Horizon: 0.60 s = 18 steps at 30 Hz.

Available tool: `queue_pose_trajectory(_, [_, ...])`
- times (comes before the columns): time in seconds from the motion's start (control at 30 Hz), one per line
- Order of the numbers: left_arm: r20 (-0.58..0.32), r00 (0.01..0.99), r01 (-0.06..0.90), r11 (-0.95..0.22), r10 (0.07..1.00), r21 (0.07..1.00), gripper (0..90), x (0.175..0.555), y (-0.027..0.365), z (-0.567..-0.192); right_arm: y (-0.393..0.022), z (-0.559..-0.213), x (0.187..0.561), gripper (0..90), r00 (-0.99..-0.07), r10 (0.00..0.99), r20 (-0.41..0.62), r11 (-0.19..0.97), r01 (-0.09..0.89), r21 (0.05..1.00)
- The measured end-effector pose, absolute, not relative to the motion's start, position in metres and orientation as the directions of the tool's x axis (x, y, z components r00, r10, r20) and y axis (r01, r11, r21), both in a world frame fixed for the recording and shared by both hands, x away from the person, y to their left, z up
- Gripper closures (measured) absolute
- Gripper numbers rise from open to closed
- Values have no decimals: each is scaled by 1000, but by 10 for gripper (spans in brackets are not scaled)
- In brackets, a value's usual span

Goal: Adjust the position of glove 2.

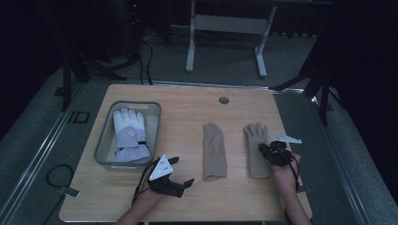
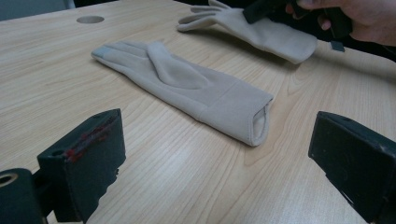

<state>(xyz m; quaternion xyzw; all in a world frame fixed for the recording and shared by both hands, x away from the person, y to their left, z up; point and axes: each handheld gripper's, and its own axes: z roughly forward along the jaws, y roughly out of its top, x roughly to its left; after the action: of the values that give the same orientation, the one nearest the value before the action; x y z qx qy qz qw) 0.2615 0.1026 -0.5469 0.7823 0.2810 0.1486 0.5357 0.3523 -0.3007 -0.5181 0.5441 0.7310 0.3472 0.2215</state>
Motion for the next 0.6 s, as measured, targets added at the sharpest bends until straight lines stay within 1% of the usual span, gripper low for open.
queue_pose_trajectory(0.23, [-74, 799, 284, -265, 597, 921, 41, 261, 102, -547, -284, -499, 351, 840, -282, 957, 68, 123, 607, 785])
queue_pose_trajectory(0.27, [-74, 799, 283, -265, 597, 922, 41, 261, 102, -547, -280, -495, 351, 840, -278, 959, 55, 128, 598, 791])
queue_pose_trajectory(0.37, [-74, 799, 283, -264, 597, 922, 41, 261, 102, -547, -274, -488, 351, 840, -283, 956, 71, 115, 589, 800])
queue_pose_trajectory(0.4, [-73, 798, 282, -264, 598, 922, 41, 261, 102, -547, -265, -480, 348, 841, -289, 954, 82, 103, 572, 814])
queue_pose_trajectory(0.47, [-73, 797, 283, -265, 599, 922, 41, 261, 102, -547, -257, -475, 347, 840, -294, 951, 94, 92, 562, 822])
queue_pose_trajectory(0.6, [-71, 796, 282, -265, 601, 922, 41, 261, 103, -547, -246, -470, 347, 840, -300, 947, 111, 77, 551, 831])
